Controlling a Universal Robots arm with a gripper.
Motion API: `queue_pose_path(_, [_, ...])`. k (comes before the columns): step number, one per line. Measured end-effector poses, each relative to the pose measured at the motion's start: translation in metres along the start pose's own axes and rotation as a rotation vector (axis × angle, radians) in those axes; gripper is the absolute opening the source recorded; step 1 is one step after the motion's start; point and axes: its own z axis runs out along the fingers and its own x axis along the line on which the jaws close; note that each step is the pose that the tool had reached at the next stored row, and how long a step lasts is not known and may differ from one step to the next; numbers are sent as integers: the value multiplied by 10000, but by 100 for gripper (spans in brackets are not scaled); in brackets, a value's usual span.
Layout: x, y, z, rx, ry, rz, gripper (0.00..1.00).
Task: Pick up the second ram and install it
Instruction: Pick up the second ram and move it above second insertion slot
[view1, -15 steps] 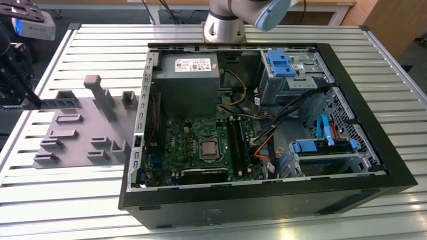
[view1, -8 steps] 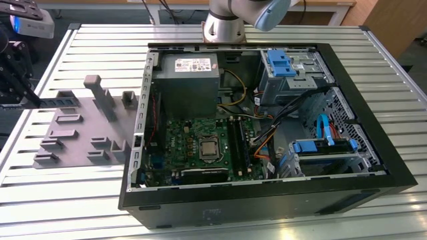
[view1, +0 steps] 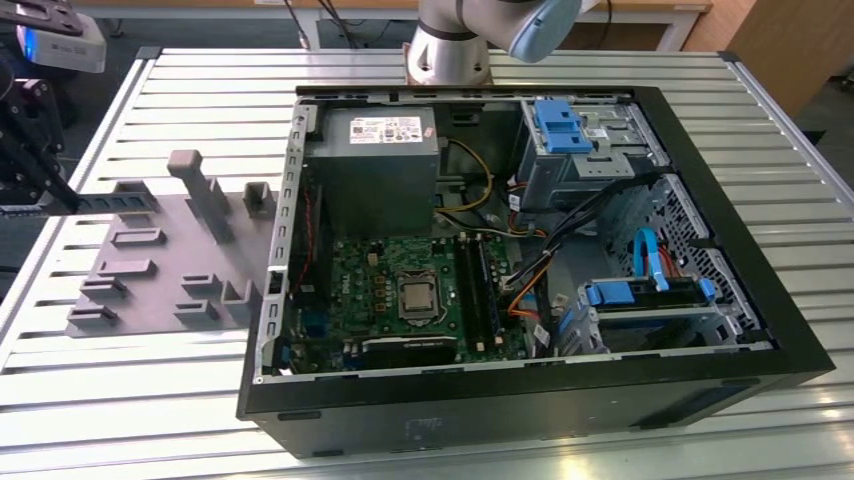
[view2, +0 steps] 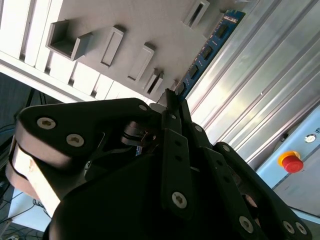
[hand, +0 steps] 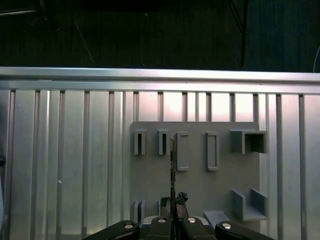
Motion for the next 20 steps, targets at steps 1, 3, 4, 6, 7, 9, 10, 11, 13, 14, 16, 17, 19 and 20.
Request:
queue_pose_path(1, [0,0,-4,0,0,0,14])
queue_pose_path(3, [-1,0,-14,0,1,0,14])
queue_pose_path(4, [-1,1,-18,0,0,0,14])
queue_pose_path(6, [-1,1,-26,1,0,0,14])
queue_pose_path(7, [-1,1,-30,0,0,0,14])
queue_pose_path(9, [-1,1,-36,1,-1,0,14])
queue_pose_path(10, [-2,1,-39,0,0,0,14])
queue_pose_path(11, [-2,2,-43,0,0,0,14])
queue_pose_path(13, [-2,2,-50,0,0,0,14])
queue_pose_path(14, [-2,2,-53,0,0,0,14])
queue_pose_path(16, [-2,2,-60,0,0,0,14])
queue_pose_path(17, [-3,2,-64,0,1,0,14])
queue_pose_path(19, [-3,2,-70,1,0,0,14])
queue_pose_path(20, [-3,2,-74,0,0,0,14])
